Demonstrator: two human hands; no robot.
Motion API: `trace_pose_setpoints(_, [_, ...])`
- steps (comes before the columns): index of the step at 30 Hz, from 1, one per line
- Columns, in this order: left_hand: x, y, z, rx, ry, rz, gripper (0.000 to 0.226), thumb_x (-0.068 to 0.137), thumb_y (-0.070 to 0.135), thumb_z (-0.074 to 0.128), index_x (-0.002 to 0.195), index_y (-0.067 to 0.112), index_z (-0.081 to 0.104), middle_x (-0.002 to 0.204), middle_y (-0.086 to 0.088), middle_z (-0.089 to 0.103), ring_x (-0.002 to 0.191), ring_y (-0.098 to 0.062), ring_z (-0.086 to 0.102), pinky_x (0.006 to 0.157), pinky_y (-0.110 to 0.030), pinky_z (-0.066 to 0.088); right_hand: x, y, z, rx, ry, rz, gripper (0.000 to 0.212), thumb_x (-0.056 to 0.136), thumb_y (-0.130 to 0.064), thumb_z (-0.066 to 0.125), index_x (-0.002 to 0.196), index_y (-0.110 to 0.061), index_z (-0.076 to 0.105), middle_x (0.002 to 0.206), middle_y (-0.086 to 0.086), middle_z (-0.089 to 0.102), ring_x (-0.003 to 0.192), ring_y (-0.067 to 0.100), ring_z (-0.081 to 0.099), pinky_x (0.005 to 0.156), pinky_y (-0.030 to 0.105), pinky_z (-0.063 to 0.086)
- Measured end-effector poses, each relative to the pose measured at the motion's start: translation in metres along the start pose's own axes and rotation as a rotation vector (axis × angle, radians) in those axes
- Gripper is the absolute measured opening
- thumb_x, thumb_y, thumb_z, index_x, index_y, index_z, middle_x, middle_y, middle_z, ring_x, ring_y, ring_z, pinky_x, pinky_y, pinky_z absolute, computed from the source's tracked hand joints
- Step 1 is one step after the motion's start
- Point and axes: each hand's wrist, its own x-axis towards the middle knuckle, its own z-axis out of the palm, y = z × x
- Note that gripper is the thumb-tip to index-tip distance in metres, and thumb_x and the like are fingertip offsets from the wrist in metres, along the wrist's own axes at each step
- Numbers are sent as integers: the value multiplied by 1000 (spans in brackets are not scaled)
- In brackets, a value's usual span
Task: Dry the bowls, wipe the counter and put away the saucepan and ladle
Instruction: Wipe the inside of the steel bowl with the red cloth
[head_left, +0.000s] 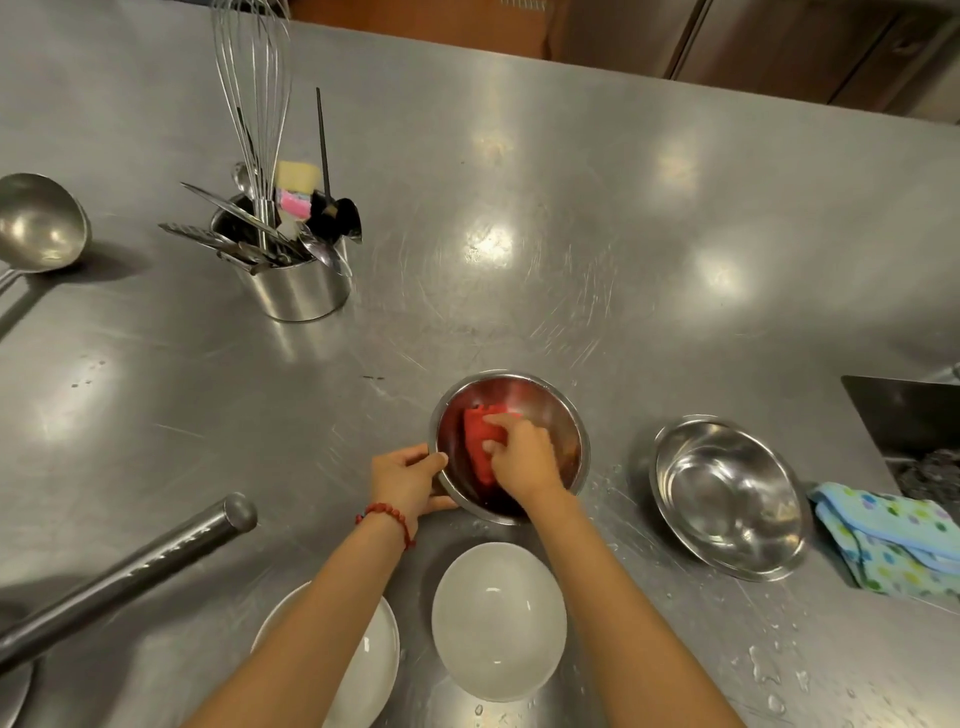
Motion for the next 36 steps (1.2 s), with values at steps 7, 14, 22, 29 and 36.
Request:
trace_pose_setpoints(7, [-3, -3, -1, -2, -5, 19, 21, 85, -2, 57, 67, 6, 60, 70, -13, 60, 61, -27, 63, 37, -24, 52, -12, -1, -5, 425, -272, -64, 34, 85, -5, 61, 120, -7, 60, 124, 12, 60, 114, 24, 55, 92, 24, 42])
trace_pose_setpoints(14, [-4, -2, -3, 7, 18, 6, 24, 83, -4, 58, 62, 7, 62, 63, -11, 61, 56, -25, 60, 35, -24, 51, -4, 10, -42, -173, -507, -164, 32, 84, -8, 62, 115, -12, 64, 126, 5, 61, 118, 20, 52, 98, 24, 37])
trace_pose_setpoints(22, [-2, -6, 3, -1, 20, 5, 29, 82, -4, 58, 58, 10, 64, 43, -3, 62, 41, -17, 61, 36, -26, 51, -9, 7, -40, -104, -554, -114, 33, 83, -5, 62, 115, -12, 64, 124, 4, 62, 115, 18, 54, 91, 18, 36])
trace_pose_setpoints(29, [5, -3, -1, 62, 46, 36, 28, 82, -7, 56, 58, 8, 62, 57, -11, 59, 51, -25, 57, 33, -27, 50, -17, 0, -36, -73, -537, -202, 33, 84, -4, 60, 116, -11, 63, 125, 7, 61, 112, 16, 52, 92, 20, 36])
trace_pose_setpoints(36, [14, 0, -3, 184, 11, 85, 17, 82, -7, 55, 67, -7, 61, 52, -14, 57, 44, -23, 57, 34, -27, 51, -12, 0, -52, -575, -211, -51, 25, 91, -19, 48, 105, -4, 61, 111, 19, 62, 106, 37, 57, 85, 39, 47])
